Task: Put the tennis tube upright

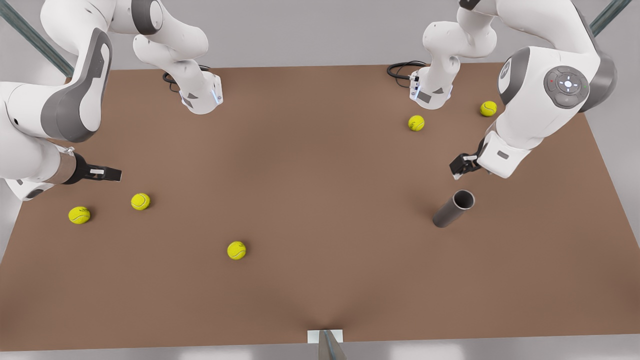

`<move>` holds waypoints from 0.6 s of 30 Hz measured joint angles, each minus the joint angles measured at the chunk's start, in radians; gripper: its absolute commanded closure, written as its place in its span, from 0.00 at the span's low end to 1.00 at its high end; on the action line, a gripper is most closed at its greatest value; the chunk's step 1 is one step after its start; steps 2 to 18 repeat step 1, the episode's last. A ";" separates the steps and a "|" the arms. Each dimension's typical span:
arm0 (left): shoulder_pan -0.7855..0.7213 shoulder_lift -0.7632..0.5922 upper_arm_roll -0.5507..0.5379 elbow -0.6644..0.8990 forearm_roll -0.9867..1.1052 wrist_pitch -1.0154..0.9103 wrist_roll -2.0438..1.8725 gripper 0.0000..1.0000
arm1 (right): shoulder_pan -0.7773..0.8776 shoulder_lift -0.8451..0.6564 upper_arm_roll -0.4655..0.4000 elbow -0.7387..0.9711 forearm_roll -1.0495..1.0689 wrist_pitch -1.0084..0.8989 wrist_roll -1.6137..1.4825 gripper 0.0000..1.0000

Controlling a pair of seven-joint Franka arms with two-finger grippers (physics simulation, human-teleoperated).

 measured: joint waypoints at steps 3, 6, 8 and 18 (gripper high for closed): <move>0.000 0.000 0.000 0.000 0.000 0.000 0.022 0.00 | 0.000 0.000 0.000 0.000 0.000 0.000 0.000 0.00; 0.000 0.000 0.000 0.000 0.000 0.000 0.022 0.00 | 0.000 0.000 0.000 0.000 0.000 0.000 0.000 0.00; 0.000 0.000 0.000 0.000 0.000 0.000 0.022 0.00 | 0.000 0.000 0.000 0.000 0.000 0.000 0.000 0.00; 0.000 0.000 0.000 0.000 0.000 0.000 0.022 0.00 | 0.000 0.000 0.000 0.000 0.000 0.000 0.000 0.00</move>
